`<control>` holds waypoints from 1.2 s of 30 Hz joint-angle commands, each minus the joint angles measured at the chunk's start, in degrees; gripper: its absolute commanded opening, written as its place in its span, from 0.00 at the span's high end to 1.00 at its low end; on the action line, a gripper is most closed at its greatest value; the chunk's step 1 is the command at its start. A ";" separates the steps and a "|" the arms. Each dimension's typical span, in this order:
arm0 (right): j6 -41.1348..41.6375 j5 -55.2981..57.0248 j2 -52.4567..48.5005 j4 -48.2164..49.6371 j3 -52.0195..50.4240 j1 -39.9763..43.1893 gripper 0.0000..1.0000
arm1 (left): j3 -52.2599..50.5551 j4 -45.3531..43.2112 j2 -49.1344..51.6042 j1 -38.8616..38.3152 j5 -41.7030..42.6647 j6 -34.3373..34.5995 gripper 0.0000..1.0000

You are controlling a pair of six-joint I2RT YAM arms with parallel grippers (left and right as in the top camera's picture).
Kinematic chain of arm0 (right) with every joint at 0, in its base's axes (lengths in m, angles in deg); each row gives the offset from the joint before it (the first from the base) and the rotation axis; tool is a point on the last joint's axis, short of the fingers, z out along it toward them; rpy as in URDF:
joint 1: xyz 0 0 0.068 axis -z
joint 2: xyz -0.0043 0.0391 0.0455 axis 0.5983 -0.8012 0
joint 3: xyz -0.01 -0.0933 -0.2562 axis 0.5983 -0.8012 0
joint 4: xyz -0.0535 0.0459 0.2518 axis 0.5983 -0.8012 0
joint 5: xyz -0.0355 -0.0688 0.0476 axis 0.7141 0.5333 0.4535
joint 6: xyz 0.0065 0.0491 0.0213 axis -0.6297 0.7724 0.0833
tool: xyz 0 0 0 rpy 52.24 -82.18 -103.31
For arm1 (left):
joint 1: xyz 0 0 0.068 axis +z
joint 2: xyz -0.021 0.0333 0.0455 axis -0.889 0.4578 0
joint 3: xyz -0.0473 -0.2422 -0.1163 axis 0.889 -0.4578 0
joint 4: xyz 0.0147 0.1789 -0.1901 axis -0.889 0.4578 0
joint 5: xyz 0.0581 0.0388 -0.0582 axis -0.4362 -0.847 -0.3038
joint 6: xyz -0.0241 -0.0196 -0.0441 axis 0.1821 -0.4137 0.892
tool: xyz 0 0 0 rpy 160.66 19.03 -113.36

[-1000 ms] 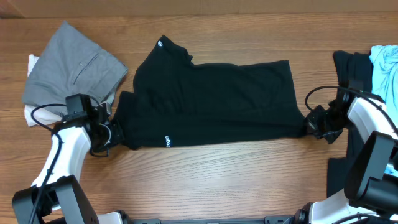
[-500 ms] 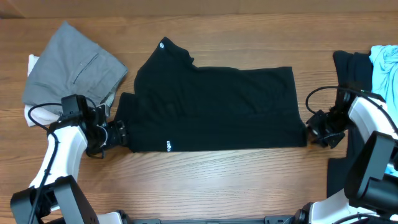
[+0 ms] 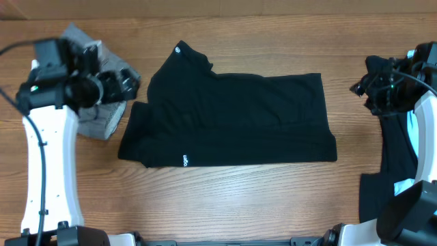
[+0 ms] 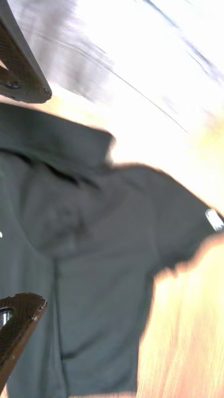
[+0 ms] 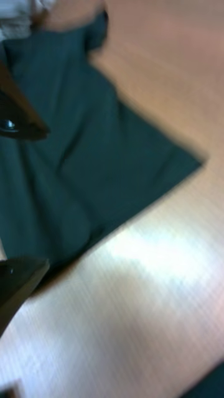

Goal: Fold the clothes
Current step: 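Release the T-shirt and raise both grippers away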

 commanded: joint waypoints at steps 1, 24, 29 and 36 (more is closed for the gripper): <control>-4.31 -7.65 0.57 3.78 1.46 -2.54 0.38 | 6.38 0.00 2.71 -9.35 -5.97 -1.73 0.00; -5.92 -4.07 -0.90 3.43 1.25 -7.52 0.25 | 32.09 -21.14 50.95 -16.92 -15.19 -5.16 0.00; -5.95 -2.32 -0.90 0.07 1.25 -7.52 0.25 | 32.09 -25.90 54.31 -17.05 -15.50 -5.53 0.09; -5.95 0.31 -0.90 -2.43 1.25 -7.52 0.24 | 32.04 -27.06 57.77 -17.35 -15.47 -5.51 0.34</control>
